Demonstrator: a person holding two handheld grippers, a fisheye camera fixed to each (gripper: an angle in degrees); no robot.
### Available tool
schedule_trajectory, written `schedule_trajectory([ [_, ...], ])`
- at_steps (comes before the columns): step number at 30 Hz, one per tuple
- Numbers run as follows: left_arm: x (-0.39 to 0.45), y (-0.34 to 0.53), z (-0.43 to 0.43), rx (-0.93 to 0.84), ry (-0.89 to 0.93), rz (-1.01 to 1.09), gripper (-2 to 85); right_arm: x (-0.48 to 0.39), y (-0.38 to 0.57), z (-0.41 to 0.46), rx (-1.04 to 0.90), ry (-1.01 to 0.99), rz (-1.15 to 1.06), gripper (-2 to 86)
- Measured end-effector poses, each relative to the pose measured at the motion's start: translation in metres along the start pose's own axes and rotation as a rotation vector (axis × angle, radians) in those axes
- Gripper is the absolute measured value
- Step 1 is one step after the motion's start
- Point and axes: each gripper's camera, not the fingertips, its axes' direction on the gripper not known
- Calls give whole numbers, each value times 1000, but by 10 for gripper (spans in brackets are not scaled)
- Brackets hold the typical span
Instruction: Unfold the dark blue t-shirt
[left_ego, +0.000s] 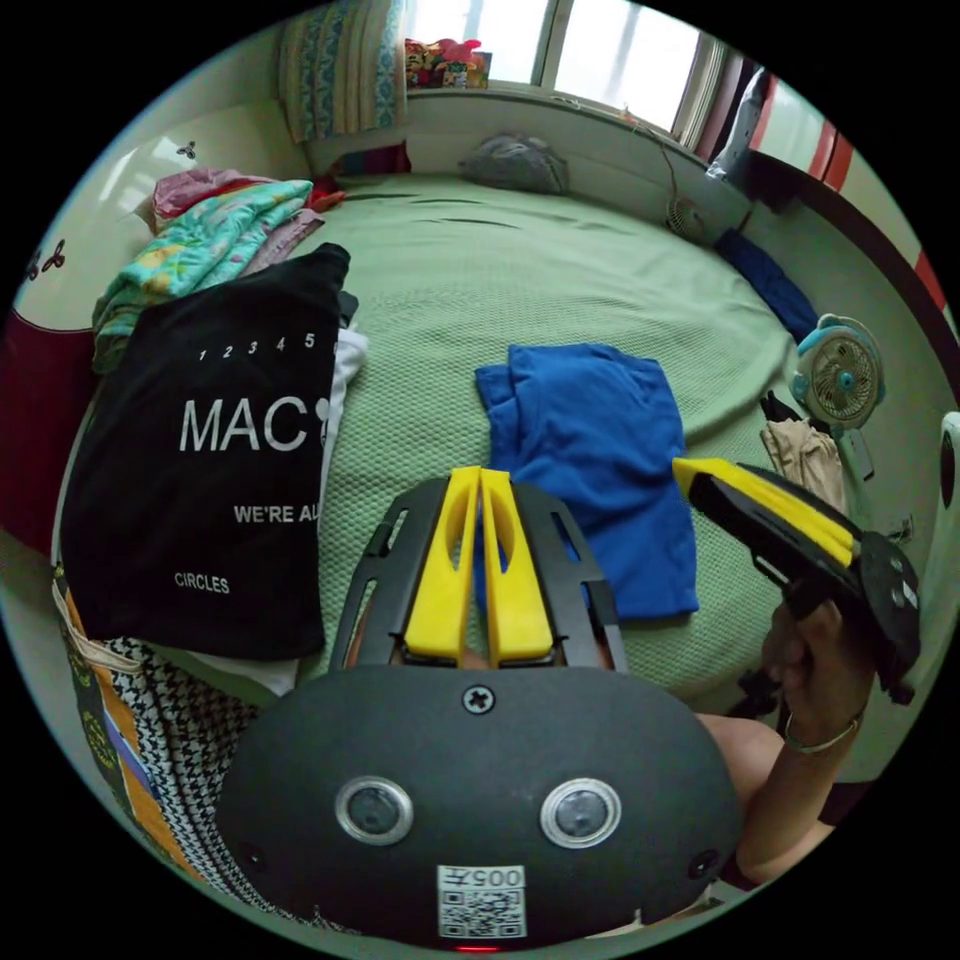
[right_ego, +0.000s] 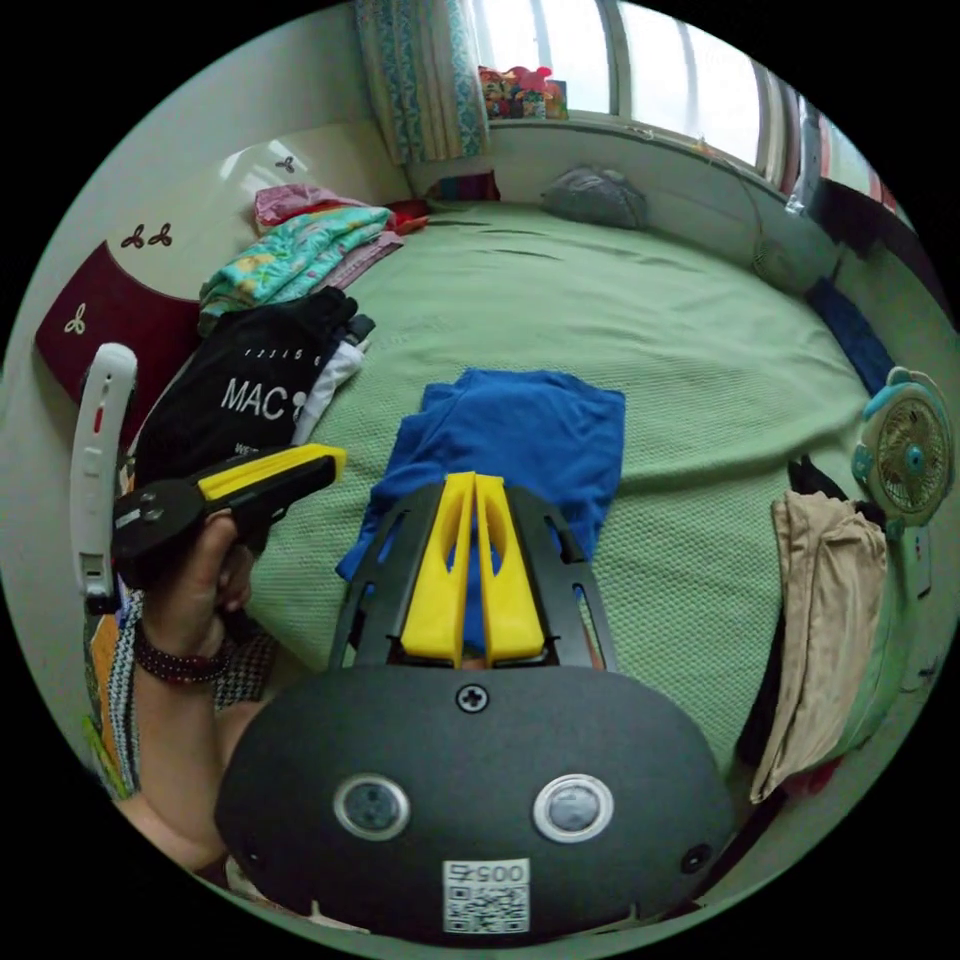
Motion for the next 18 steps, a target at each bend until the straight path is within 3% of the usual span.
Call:
schedule_trajectory([
  [9, -23, -20, -1, 12, 81, -36, -6, -30, -9, 23, 0, 203, -175, -8],
  [18, -49, -30, -2, 34, 68, -46, -6, -31, -26, 51, -83, -34, -155, 47],
])
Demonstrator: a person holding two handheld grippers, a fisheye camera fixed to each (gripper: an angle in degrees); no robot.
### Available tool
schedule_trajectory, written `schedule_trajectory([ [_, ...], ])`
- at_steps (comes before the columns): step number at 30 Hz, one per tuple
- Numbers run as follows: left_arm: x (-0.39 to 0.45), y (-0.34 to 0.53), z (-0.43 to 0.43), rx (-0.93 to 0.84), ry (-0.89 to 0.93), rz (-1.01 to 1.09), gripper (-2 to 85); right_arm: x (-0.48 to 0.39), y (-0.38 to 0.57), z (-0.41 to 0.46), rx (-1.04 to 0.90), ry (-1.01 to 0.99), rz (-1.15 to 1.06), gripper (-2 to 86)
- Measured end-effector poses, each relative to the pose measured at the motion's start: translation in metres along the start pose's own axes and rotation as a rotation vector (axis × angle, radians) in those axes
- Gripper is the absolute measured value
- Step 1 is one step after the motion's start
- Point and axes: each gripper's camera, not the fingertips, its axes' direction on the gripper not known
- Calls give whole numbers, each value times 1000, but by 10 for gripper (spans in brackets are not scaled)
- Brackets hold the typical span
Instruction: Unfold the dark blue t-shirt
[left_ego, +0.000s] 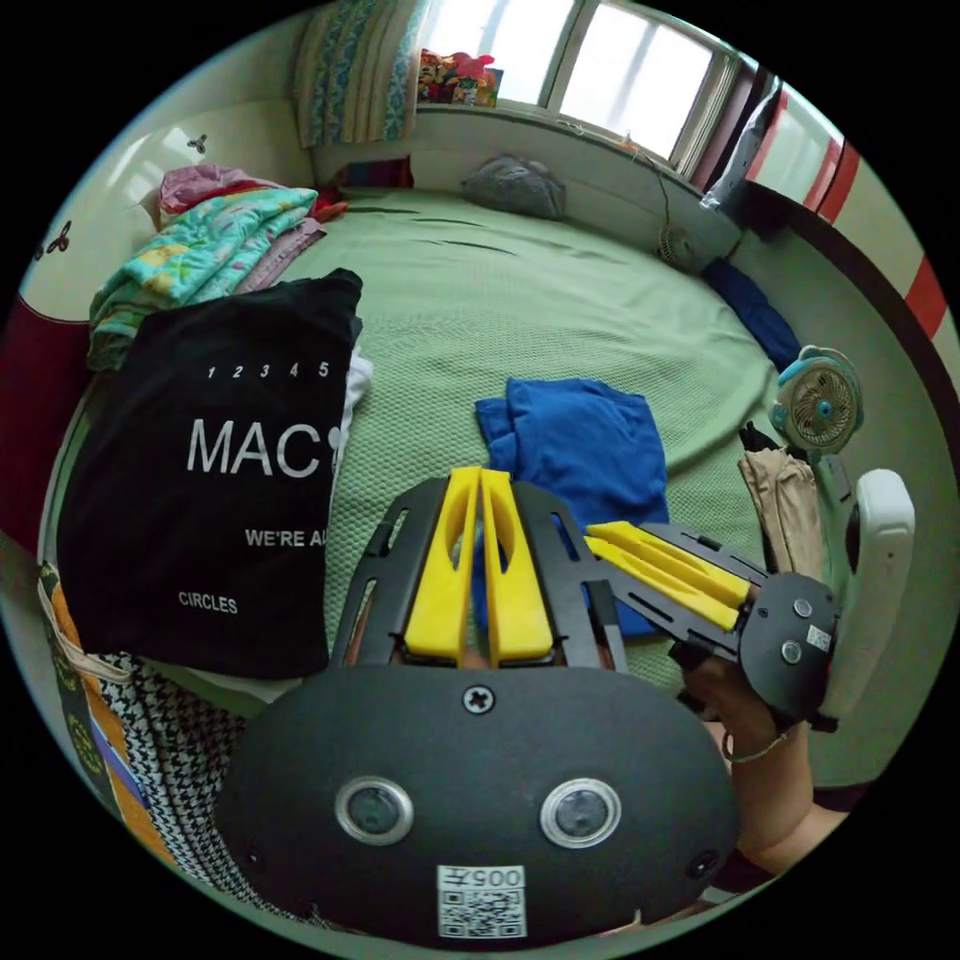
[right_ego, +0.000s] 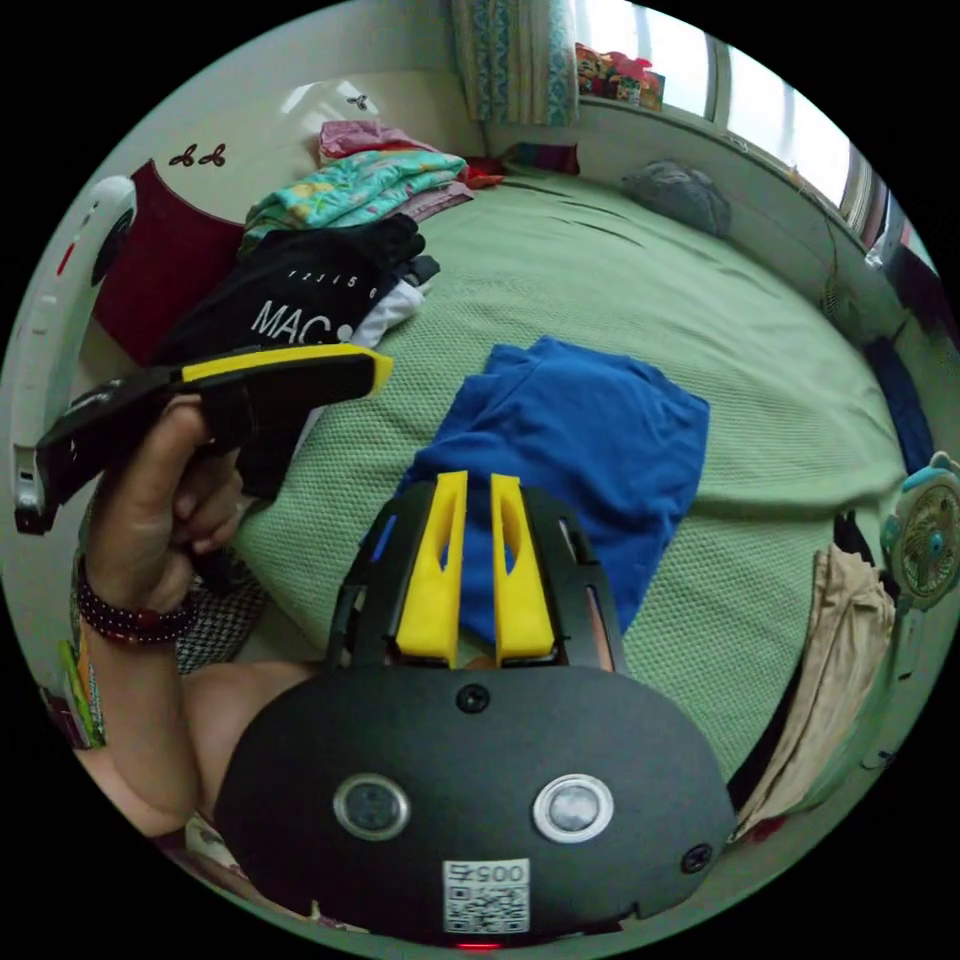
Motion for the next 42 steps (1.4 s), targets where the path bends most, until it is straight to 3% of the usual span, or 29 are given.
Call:
schedule_trajectory([
  [6, -16, -10, 10, -24, 4, -7, -6, -2, -11, 12, -37, -170, 3, 138],
  [12, -31, -17, 16, -22, 11, -30, -6, -19, -19, 30, -121, -137, -84, 152],
  [16, -40, -23, 20, -7, 21, -42, -6, -25, -21, 45, -200, -164, -95, 128],
  [20, -46, -30, 25, -1, 68, -42, -7, -23, -22, 55, -229, -59, -76, 58],
  [24, -53, -33, 33, -14, 59, -47, -7, -6, -26, 44, -205, -138, -23, 0],
  [42, -46, -65, 103, -132, 91, 20, -7, 68, -17, -10, -40, -14, 122, -9],
])
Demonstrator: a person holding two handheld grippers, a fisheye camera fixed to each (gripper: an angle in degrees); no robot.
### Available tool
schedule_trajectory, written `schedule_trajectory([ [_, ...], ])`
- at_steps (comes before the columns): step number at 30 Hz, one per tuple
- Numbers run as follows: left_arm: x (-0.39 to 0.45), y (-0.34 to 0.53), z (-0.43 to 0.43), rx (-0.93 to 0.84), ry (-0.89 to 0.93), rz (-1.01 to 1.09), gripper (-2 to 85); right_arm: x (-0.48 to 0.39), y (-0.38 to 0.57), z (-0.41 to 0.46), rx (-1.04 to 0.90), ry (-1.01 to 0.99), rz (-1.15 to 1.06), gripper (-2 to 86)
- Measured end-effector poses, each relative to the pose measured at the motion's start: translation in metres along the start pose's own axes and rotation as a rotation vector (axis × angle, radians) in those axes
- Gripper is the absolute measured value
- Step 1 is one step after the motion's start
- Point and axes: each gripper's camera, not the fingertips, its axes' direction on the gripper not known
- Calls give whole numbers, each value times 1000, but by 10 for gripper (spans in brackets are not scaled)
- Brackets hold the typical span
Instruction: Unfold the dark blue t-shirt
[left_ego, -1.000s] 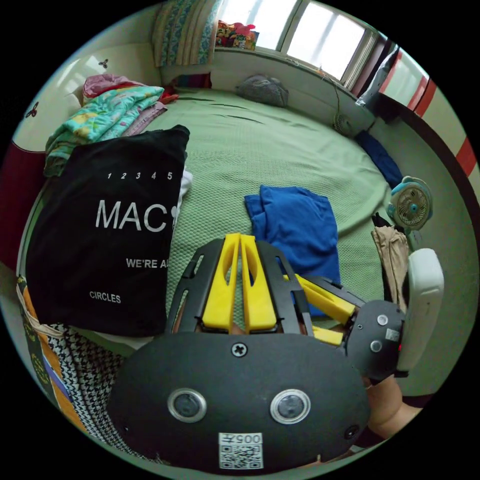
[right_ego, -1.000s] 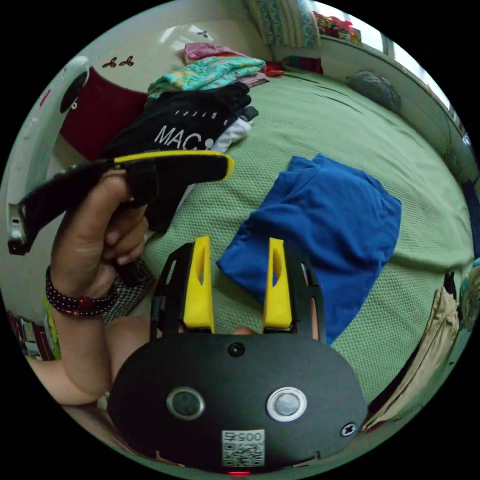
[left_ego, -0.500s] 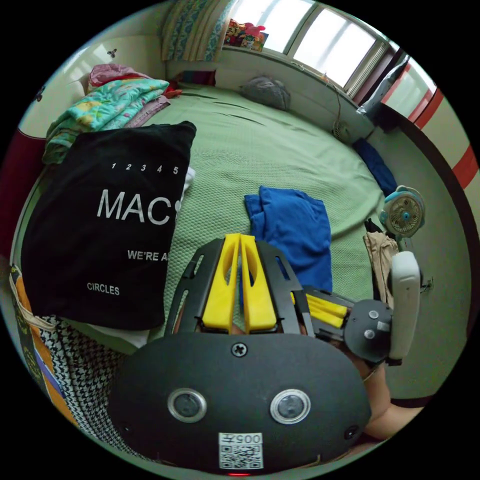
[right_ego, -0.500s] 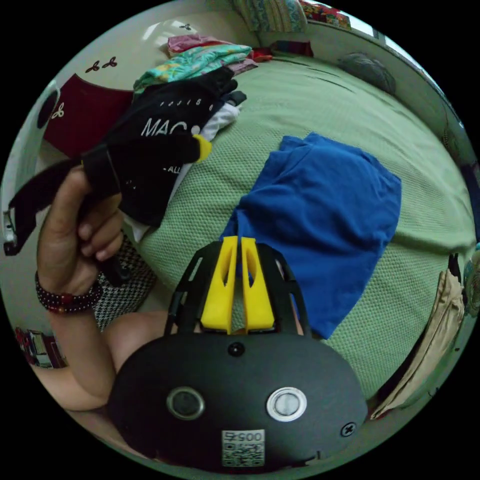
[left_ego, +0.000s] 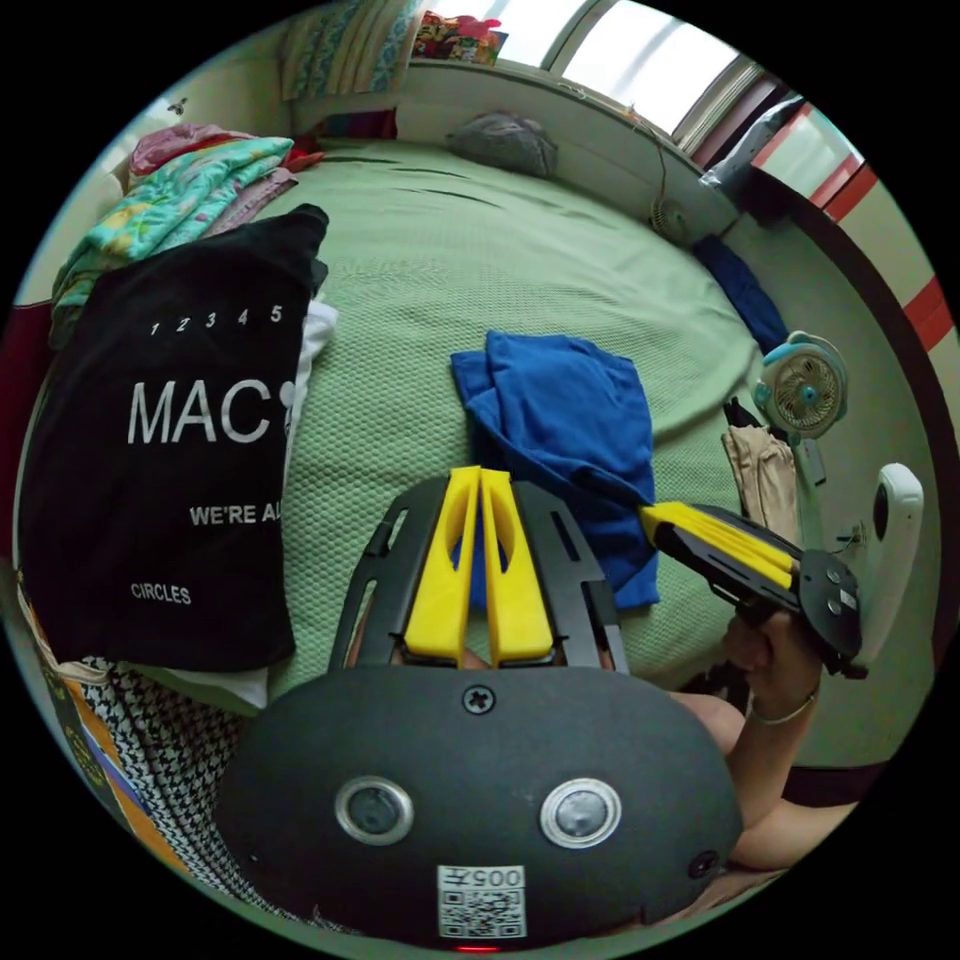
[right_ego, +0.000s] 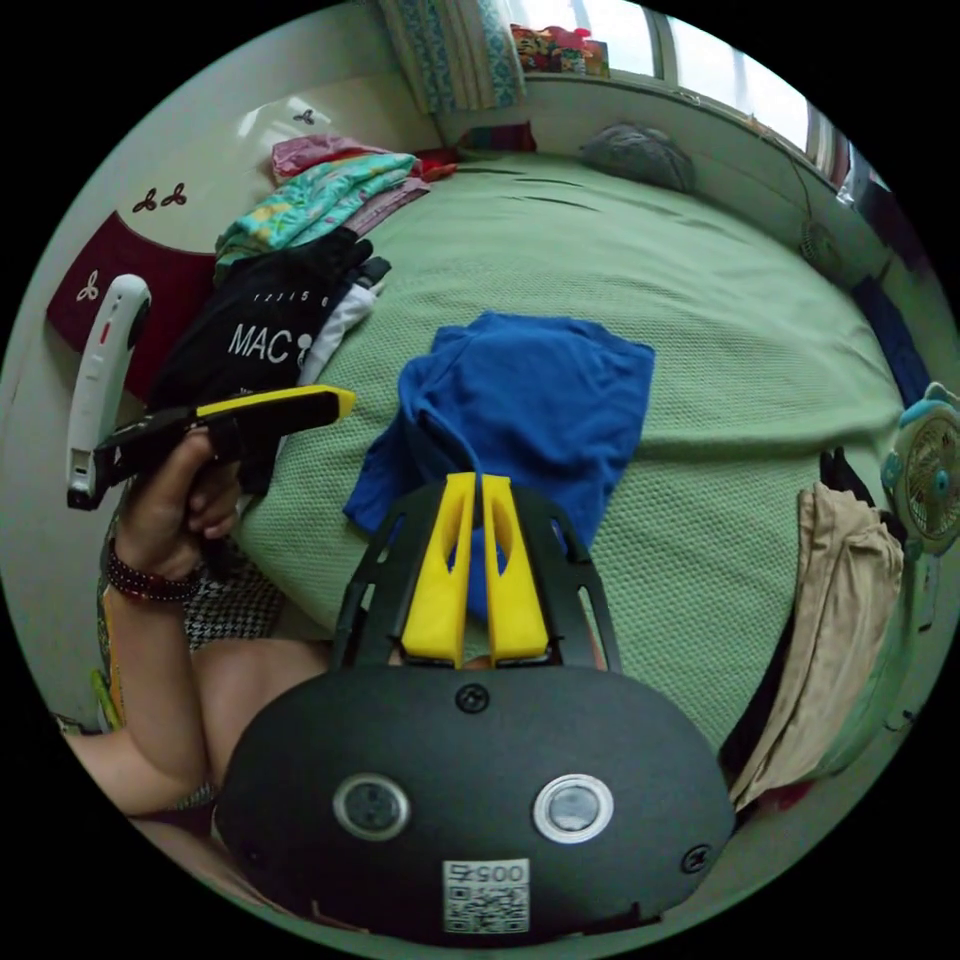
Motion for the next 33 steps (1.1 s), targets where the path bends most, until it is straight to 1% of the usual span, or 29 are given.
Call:
schedule_trajectory([
  [7, 7, -17, 26, -2, -90, 40, -7, 6, -3, -5, 32, -46, -13, -9],
  [12, 0, -30, 55, -84, -50, 44, -7, 4, -7, -6, 6, -67, -39, -8],
  [18, -7, -41, 79, -117, -37, 43, -6, -3, -12, -12, 10, -51, -99, -4],
  [21, -12, -45, 86, -116, -33, 42, -6, -8, -19, -16, 32, -50, -168, 1],
  [23, -17, -47, 85, -101, 11, 25, -6, -7, -24, -19, 57, -90, -170, 9],
  [25, -22, -47, 85, -86, 72, 17, -5, -2, -31, -23, 115, -137, -105, 35],
  [27, -27, -48, 89, -110, 137, 15, -5, -3, -37, -22, 139, -140, -83, 56],
  [30, -32, -49, 97, -122, 167, 6, -5, -13, -50, -10, 118, -96, -95, 94],
  [33, -35, -51, 104, -147, 130, 9, -5, -21, -62, 8, 73, -76, -82, 123],
])
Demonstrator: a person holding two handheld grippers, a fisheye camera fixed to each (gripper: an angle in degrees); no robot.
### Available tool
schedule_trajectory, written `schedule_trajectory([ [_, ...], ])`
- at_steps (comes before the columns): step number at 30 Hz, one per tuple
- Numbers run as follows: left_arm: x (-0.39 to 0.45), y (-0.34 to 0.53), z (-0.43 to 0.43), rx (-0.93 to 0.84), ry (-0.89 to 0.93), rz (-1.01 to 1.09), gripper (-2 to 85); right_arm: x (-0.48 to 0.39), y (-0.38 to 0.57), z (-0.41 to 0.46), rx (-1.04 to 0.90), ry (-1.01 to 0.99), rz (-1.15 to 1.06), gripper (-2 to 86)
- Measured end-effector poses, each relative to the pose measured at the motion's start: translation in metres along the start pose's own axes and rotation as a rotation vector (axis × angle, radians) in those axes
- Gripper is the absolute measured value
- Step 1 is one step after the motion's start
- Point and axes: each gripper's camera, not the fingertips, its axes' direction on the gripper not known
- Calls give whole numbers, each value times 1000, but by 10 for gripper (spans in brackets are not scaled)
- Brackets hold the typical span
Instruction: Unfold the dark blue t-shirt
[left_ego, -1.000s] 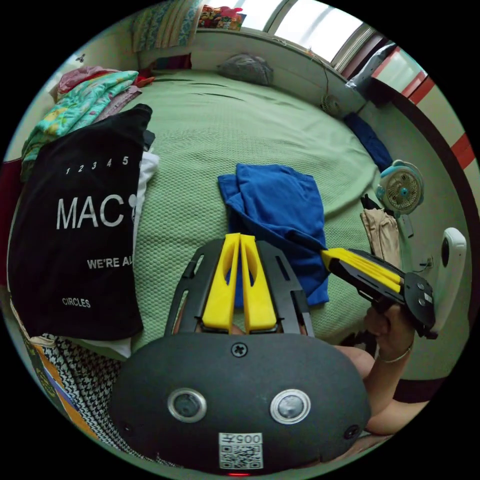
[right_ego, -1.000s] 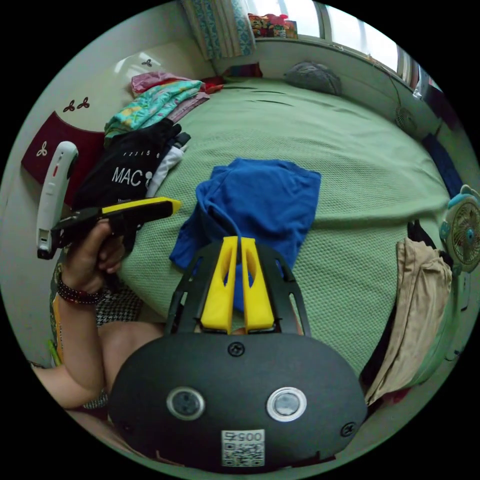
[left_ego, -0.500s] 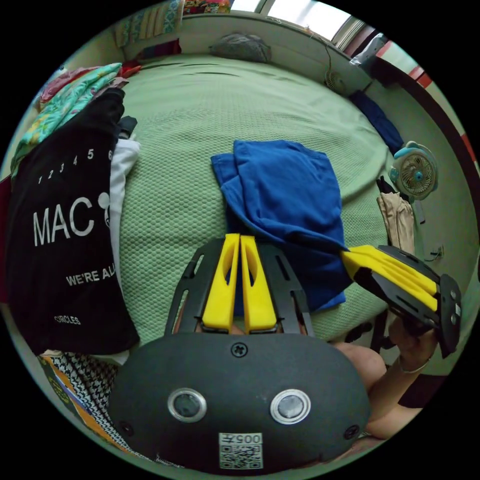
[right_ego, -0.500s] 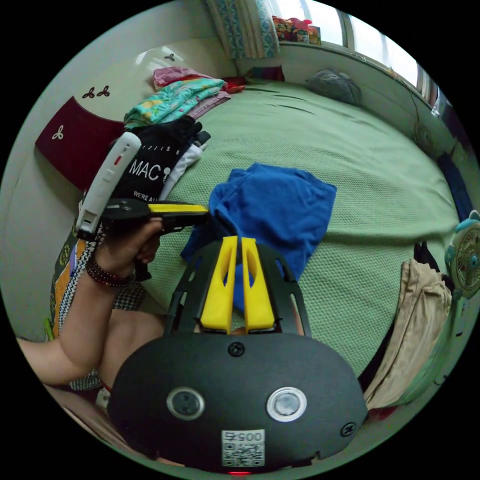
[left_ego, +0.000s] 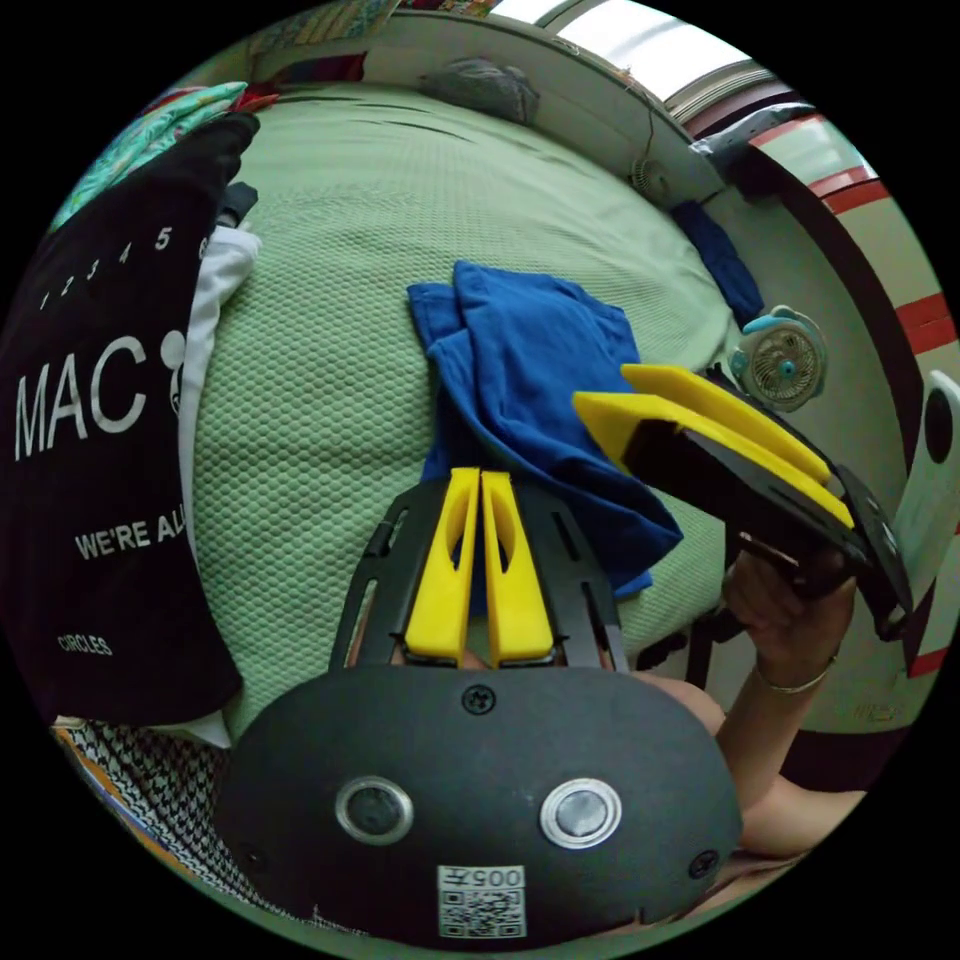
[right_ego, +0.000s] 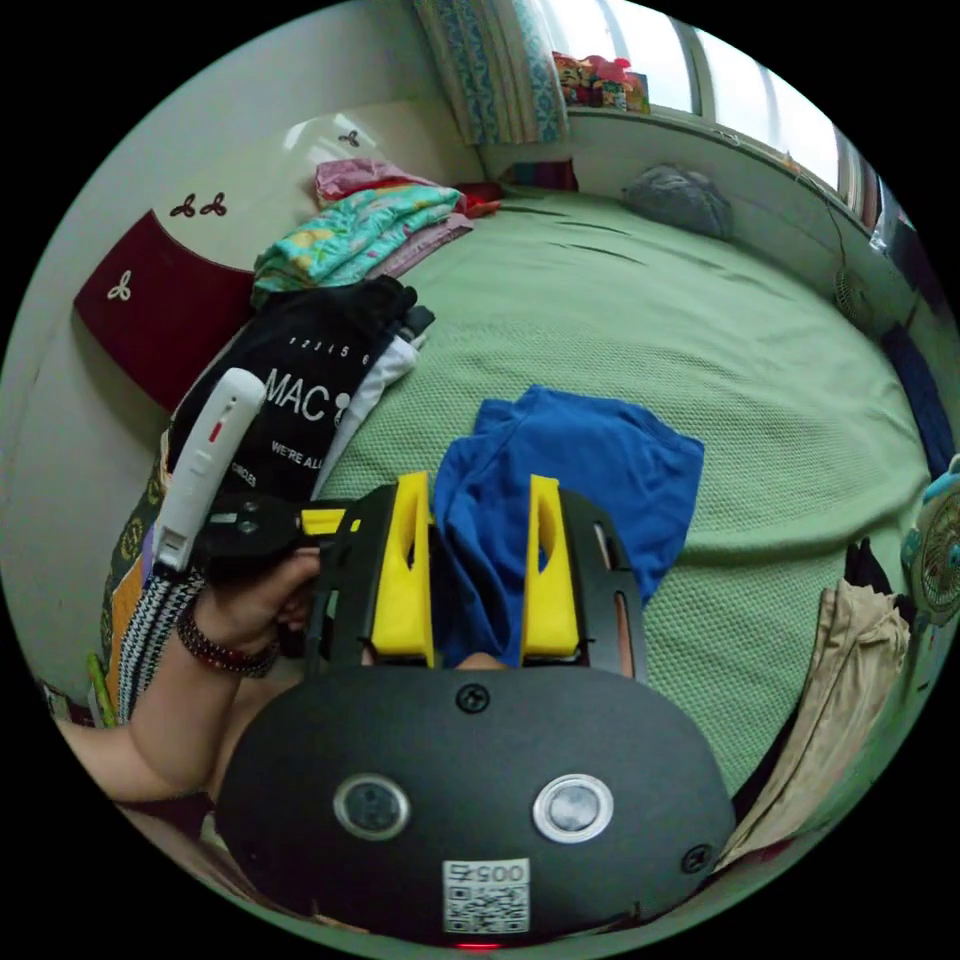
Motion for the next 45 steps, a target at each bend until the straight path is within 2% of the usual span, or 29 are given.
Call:
schedule_trajectory([
  [3, -1, -1, 1, 14, -13, 16, -5, -5, -8, 15, -19, 2, 32, 133],
  [10, -8, -2, 8, 4, -11, 21, -5, -28, -22, 40, -51, 154, 3, 136],
  [14, -12, -2, 9, 5, 2, 2, -5, -27, -26, 52, -101, 127, 26, 131],
  [16, -13, -1, 9, 1, -6, 1, -4, -28, -27, 58, -122, 205, 3, 120],
  [22, -8, 6, 4, -2, -122, 20, -4, -23, -26, 62, -121, 259, -5, 45],
  [31, 10, 8, -6, 71, -100, 89, 8, 9, -17, 42, -67, 211, 58, -8],
  [36, 16, 5, -3, 101, -93, 55, 79, 35, -7, 20, -12, 196, 111, -10],
  [45, 33, 2, 5, 138, -76, 40, 113, 97, 16, -10, 32, 93, 245, -10],
])
